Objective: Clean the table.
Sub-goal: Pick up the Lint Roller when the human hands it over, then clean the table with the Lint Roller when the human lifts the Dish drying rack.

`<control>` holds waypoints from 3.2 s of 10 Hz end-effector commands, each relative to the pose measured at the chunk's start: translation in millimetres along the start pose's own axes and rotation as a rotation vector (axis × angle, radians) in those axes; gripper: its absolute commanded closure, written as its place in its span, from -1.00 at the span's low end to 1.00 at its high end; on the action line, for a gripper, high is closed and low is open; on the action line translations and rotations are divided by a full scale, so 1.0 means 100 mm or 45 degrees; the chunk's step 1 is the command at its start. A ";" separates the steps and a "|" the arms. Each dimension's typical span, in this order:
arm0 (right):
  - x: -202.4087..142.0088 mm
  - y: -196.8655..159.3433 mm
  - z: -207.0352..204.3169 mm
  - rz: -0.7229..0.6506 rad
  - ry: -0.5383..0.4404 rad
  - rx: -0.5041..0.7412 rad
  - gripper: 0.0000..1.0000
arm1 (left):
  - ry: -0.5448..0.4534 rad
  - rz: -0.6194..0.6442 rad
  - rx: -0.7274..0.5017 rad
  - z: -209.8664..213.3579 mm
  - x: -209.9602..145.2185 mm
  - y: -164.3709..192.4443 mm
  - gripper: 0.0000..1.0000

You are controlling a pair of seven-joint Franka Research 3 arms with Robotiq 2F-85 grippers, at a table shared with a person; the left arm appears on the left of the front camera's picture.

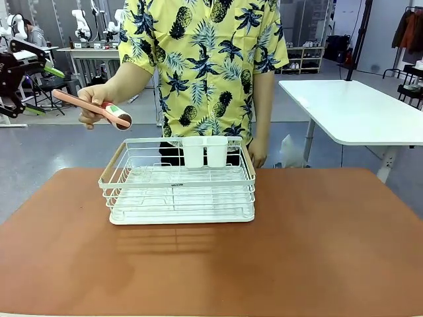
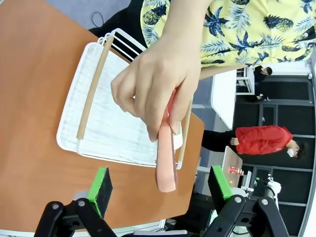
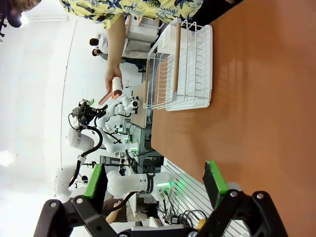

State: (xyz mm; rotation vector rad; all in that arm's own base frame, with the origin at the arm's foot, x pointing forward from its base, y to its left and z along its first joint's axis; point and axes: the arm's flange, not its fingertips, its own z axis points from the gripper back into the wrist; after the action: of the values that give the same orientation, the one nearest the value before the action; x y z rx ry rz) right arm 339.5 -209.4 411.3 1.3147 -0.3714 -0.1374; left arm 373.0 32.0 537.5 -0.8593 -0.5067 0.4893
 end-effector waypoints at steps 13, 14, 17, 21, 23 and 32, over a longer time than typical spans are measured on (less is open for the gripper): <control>-0.01 0.05 0.00 -0.002 -0.004 0.016 -1.00 | -0.024 -0.025 -0.072 -0.39 -0.06 -0.03 -0.18; -0.01 0.05 0.00 -0.002 -0.004 0.016 -1.00 | -0.031 -0.025 -0.074 -0.38 -0.05 -0.03 0.44; -0.01 0.05 0.00 -0.002 -0.004 0.016 -1.00 | -0.029 -0.018 -0.070 -0.37 -0.03 -0.02 0.39; -0.01 0.05 0.00 -0.002 -0.004 0.016 -1.00 | -0.016 -0.015 -0.079 -0.35 -0.03 -0.03 1.00; -0.01 0.05 0.00 -0.002 -0.004 0.016 -1.00 | -0.001 0.001 -0.116 -0.29 0.00 0.02 0.96; -0.01 0.05 0.00 -0.002 -0.004 0.016 -1.00 | 0.002 -0.002 -0.037 -0.33 -0.06 -0.02 0.96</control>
State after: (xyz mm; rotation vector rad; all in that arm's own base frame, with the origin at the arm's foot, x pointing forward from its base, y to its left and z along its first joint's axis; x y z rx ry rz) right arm 339.2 -209.6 411.4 1.3157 -0.3714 -0.1375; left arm 388.5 9.0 519.5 -0.8881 -0.5120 0.4819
